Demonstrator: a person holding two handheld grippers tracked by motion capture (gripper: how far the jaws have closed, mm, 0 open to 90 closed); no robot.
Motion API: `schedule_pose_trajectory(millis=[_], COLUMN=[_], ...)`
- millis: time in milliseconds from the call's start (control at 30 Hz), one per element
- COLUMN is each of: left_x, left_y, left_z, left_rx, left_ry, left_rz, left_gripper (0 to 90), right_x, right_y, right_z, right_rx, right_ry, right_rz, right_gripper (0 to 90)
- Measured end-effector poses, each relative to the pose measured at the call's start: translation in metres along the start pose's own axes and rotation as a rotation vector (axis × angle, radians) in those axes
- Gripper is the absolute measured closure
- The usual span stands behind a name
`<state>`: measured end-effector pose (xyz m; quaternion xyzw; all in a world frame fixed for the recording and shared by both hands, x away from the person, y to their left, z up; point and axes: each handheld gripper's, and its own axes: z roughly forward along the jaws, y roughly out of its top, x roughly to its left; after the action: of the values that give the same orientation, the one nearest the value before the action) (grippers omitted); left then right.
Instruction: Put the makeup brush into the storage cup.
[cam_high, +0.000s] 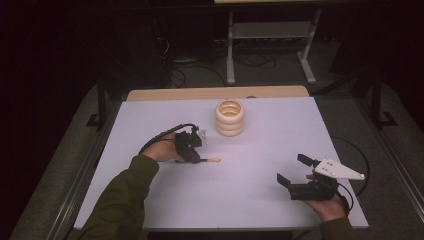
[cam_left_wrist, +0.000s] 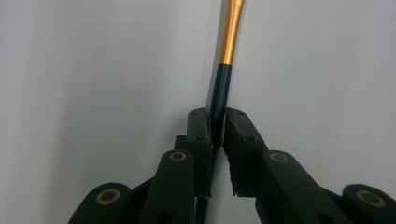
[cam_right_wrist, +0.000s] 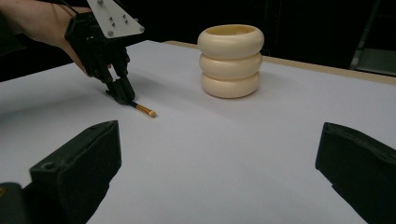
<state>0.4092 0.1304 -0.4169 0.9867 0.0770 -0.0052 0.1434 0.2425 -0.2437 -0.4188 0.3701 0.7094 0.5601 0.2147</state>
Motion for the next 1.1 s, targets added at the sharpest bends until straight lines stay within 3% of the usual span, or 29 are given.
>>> schedule_pose_trajectory(millis=[533,1100], left_x=[0.000,0.003], left_y=[0.012,0.009], left_z=[0.002,-0.003], left_rx=[0.095,0.059], left_ry=[0.003,-0.026], left_rz=[0.037,-0.034], left_gripper=[82.7,83.7], right_x=[0.000,-0.001], right_y=[0.000,0.000], right_z=[0.000,0.000], right_rx=[0.000,-0.003], right_ry=[0.002,0.002], right_rz=[0.000,0.002], right_gripper=[0.0,0.0])
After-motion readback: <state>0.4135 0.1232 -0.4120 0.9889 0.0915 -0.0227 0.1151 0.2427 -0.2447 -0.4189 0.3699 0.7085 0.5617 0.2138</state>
